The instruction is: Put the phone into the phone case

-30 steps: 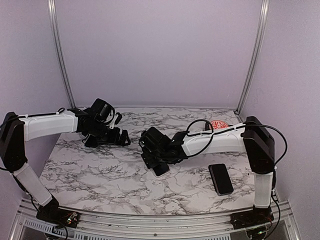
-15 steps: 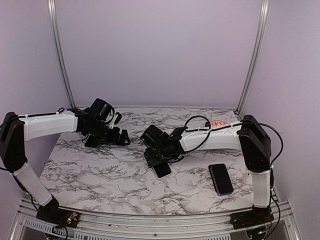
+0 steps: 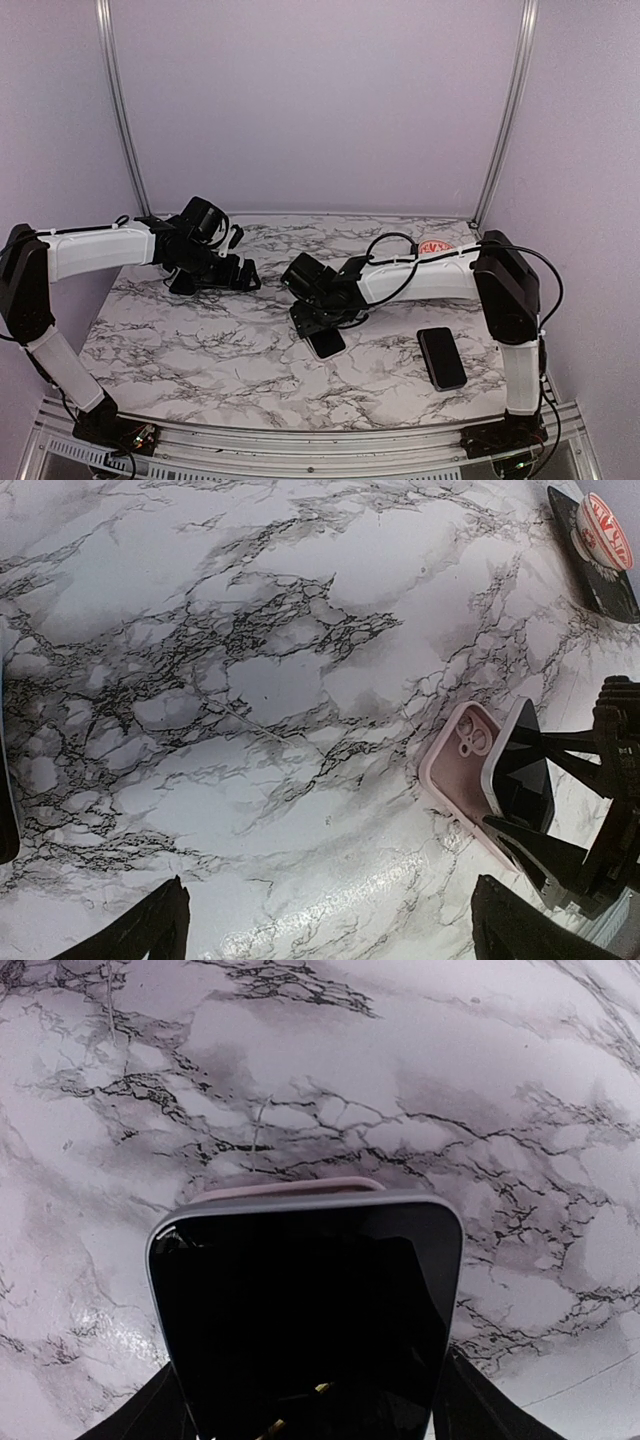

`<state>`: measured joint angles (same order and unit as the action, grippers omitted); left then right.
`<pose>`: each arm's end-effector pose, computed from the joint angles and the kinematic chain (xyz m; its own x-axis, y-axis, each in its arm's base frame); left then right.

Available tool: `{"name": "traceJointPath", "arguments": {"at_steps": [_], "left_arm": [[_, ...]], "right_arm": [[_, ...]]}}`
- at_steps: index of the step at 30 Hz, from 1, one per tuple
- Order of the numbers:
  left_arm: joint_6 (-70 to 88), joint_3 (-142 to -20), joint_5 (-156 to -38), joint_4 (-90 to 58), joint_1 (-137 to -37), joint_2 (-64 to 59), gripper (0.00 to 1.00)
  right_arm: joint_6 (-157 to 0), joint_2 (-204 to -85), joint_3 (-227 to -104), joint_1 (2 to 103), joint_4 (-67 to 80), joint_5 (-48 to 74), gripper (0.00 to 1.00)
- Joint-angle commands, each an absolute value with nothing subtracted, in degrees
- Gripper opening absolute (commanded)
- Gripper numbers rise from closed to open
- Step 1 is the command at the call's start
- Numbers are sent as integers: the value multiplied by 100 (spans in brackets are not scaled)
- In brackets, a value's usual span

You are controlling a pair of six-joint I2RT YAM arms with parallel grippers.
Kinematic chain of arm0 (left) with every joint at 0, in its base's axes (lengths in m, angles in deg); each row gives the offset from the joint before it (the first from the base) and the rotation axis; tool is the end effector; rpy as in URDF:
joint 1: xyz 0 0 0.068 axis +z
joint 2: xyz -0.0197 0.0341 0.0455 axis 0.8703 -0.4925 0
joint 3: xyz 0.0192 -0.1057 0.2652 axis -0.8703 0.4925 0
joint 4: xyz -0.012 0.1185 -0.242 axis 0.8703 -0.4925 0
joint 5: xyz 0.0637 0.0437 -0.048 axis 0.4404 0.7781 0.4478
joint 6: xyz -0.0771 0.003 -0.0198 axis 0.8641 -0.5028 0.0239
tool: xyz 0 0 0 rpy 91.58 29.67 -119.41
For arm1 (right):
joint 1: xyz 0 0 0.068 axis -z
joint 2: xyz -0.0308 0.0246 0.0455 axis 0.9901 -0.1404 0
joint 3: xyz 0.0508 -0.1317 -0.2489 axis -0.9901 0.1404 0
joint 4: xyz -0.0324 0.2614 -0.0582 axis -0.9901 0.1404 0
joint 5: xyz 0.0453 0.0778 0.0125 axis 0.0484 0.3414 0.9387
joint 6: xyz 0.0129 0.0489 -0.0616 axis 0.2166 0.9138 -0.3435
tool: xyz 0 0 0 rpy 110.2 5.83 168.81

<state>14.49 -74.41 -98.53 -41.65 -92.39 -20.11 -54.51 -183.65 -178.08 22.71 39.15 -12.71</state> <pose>0.3134 -0.2091 0.2191 -0.8121 0.1556 -0.5624 0.3872 0.8647 -0.3199 0.2561 0.3892 0.1452 -0.7856 -0.3573 -0.5051 -0.4054 0.9140 -0.0160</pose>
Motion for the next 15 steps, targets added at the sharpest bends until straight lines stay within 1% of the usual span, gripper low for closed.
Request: {"name": "traceJointPath", "arguments": {"at_steps": [1, 4, 5, 9, 13, 15], "left_arm": [[1426, -7374, -9904, -4060, -9196, -2011, 99], [1430, -7374, -9915, -4061, -9196, -2011, 99], [1439, -7374, -9930, -4062, -9190, -1998, 99], [1445, -7374, -10016, -4060, -9187, -2001, 99], [1455, -7374, -10060, -4060, -9187, -1993, 99], [1449, -7374, -10068, -4066, -9187, -1978, 99]], "right_arm": [[-5432, -18613, -17842, 2243, 4671, -1014, 81], [-5537, -18616, -17948, 2248, 4885, -966, 95], [-5619, -18609, -17979, 2260, 4960, -909, 98], [-5891, -18554, -18106, 2286, 5241, -548, 99], [-6214, -18447, -17932, 2397, 5253, -43, 99], [-6241, -18502, -17895, 2520, 5348, 25, 99]]}}
